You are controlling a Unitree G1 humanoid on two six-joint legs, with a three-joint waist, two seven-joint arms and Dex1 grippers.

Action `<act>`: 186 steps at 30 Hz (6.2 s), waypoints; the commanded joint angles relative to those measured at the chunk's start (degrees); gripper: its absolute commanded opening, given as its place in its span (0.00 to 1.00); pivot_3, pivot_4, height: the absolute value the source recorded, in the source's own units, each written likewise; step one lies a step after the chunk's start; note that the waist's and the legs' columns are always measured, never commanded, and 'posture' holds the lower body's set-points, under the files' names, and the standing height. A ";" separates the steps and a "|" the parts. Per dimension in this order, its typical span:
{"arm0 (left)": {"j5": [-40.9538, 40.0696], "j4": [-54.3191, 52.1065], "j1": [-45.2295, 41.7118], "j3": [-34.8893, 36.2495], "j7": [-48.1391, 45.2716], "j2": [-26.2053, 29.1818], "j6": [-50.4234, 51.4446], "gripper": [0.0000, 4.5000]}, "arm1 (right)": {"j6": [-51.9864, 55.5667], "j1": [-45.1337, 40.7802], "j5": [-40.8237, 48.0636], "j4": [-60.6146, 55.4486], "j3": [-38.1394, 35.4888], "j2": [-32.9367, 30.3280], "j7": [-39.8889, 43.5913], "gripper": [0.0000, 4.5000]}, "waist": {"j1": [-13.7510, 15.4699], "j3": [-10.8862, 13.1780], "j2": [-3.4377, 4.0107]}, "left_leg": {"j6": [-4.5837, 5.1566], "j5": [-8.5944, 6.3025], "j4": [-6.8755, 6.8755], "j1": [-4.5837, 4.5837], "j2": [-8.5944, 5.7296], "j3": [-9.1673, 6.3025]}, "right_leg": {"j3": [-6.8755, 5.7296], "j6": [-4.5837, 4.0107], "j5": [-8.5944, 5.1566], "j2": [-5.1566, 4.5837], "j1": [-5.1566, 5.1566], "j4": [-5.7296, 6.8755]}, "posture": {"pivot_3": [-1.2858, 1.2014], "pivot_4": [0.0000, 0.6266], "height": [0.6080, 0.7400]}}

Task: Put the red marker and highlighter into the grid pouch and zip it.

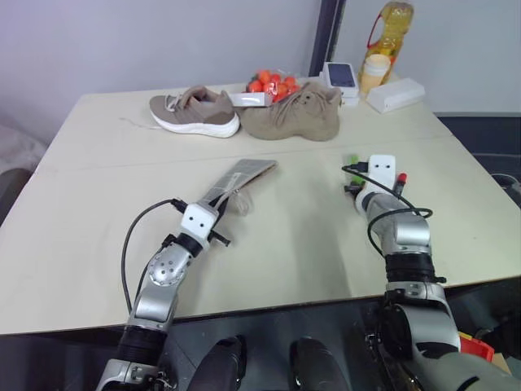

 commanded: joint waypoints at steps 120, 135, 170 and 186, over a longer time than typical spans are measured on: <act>-4.50 0.68 -5.13 -1.39 -8.11 2.39 -2.43 0.00 | -9.18 16.94 1.49 -29.66 6.68 -23.43 31.31 0.09 | 0.27 0.15 -0.17 | 0.01 -0.01 0.11 -0.05 0.02 0.05 | -0.03 0.08 0.01 -0.05 0.08 -0.09 | 0.52 0.24 1.00; -4.51 0.65 -5.12 -1.60 -9.44 2.31 -3.65 0.00 | -10.82 17.55 0.67 -36.82 14.78 -28.22 40.84 0.09 | 0.37 0.18 -0.23 | 0.01 -0.01 0.16 -0.05 0.00 0.03 | -0.04 0.11 0.03 -0.16 0.11 -0.13 | 0.52 0.24 1.00; -2.96 -3.49 -3.87 -7.35 -19.24 7.84 -7.21 0.00 | -20.69 9.90 -17.37 -39.14 30.75 -29.93 48.11 0.09 | 0.24 0.18 -0.23 | 0.00 -0.01 0.14 -0.06 0.00 0.02 | -0.04 0.10 0.03 -0.17 0.10 -0.16 | 0.52 0.24 1.00; -2.45 -3.80 -3.66 -6.67 -18.38 7.77 -6.40 0.00 | -21.64 9.11 -15.68 -38.12 28.02 -27.33 49.92 0.99 | 0.31 0.18 -0.24 | 0.00 -0.01 0.15 -0.06 -0.01 0.01 | -0.04 0.10 0.04 -0.17 0.09 -0.16 | 0.52 0.24 1.00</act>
